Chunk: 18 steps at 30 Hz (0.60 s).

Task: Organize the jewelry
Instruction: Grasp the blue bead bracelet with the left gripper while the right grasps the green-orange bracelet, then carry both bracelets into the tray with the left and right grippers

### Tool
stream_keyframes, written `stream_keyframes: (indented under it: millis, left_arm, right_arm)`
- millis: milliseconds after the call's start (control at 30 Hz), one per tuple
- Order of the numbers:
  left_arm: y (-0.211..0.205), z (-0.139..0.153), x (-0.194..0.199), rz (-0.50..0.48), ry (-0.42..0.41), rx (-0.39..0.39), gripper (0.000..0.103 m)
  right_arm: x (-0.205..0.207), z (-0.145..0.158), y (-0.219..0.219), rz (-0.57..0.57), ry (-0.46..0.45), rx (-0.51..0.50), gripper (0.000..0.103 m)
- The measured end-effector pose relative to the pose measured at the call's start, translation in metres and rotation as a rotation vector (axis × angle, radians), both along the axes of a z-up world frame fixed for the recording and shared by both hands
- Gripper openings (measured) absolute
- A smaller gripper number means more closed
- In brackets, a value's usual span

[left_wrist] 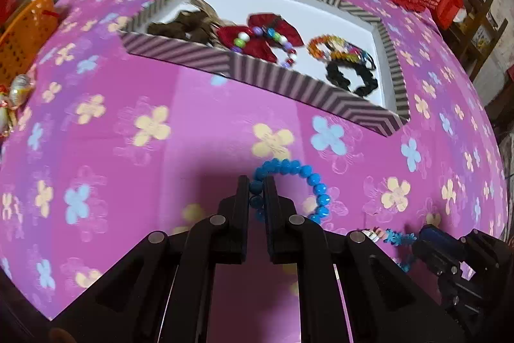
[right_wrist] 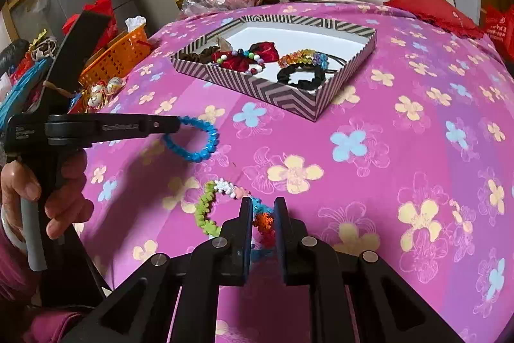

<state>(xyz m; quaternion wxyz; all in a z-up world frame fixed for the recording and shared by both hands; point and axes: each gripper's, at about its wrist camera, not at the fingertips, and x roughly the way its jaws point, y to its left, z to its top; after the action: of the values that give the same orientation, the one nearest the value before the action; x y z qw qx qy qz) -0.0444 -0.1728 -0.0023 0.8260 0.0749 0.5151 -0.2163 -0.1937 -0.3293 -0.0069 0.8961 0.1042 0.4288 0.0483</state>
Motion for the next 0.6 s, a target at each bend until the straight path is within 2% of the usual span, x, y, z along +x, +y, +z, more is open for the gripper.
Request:
stream_keyframes:
  millis: [233,600]
  left_arm:
    - [0.013,0.018,-0.006,0.015,-0.050,-0.005,0.007]
    - [0.018,0.049,-0.009,0.026,-0.113,-0.017,0.007]
  right_arm:
    - [-0.001,0.029,-0.005,0.016,-0.070,0.068,0.012]
    - [0.016,0.070,-0.002,0.044,-0.131,0.014,0.012]
